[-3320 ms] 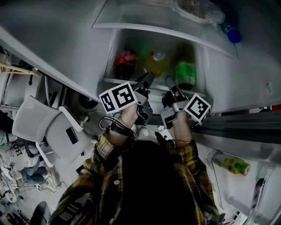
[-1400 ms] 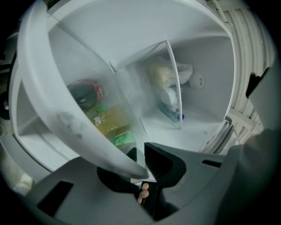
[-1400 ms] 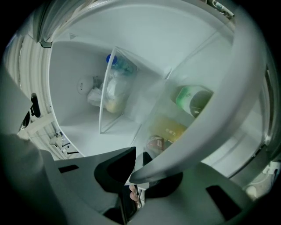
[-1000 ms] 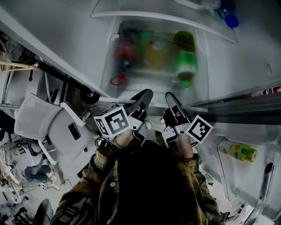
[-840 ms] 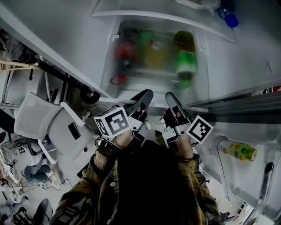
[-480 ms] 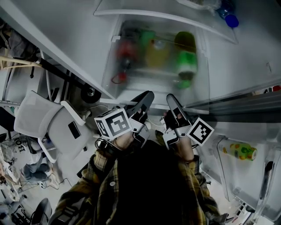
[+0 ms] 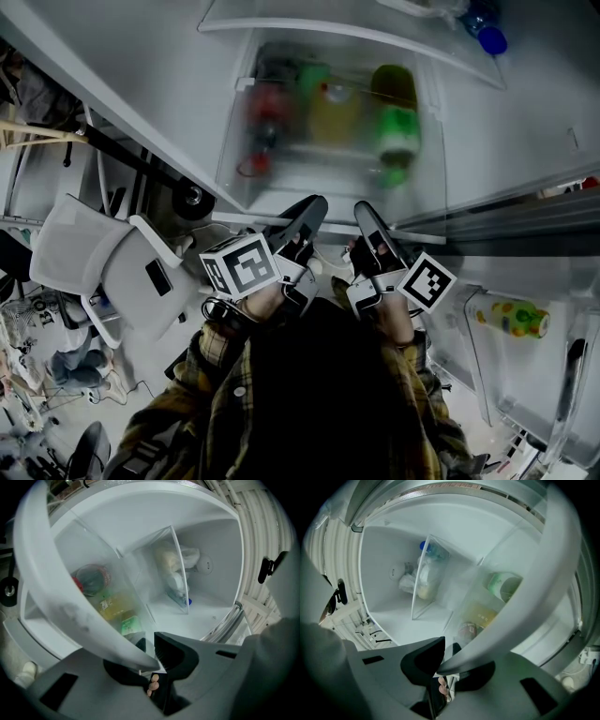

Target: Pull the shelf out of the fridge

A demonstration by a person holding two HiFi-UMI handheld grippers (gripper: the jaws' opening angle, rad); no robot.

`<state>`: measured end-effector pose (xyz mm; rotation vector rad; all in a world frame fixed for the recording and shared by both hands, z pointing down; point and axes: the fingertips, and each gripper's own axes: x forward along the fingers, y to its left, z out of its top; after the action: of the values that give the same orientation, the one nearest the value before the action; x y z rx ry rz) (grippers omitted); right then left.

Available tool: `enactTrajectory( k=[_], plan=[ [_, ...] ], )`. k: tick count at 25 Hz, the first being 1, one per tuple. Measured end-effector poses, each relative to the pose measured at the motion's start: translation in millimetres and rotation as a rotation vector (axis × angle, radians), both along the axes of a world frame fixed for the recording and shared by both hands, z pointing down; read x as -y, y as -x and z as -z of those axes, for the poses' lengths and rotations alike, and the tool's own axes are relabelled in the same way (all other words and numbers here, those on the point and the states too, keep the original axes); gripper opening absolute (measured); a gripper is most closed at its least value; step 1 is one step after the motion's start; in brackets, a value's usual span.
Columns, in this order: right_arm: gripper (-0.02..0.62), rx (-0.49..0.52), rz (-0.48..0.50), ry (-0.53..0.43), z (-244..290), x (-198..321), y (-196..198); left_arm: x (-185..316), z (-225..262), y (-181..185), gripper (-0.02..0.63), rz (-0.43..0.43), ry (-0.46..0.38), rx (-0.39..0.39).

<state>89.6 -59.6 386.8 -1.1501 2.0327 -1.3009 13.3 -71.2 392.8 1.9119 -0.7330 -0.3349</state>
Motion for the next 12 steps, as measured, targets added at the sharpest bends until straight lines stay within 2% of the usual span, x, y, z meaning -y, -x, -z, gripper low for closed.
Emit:
enactTrajectory(
  k=[5, 12],
  plan=[
    [0.067, 0.001, -0.003, 0.002, 0, 0, -1, 0, 6, -2, 0.066, 0.000, -0.002, -0.017],
    [0.067, 0.006, -0.004, 0.001, 0, -1, 0, -3, -5, 0, 0.067, -0.004, 0.017, 0.013]
  ],
)
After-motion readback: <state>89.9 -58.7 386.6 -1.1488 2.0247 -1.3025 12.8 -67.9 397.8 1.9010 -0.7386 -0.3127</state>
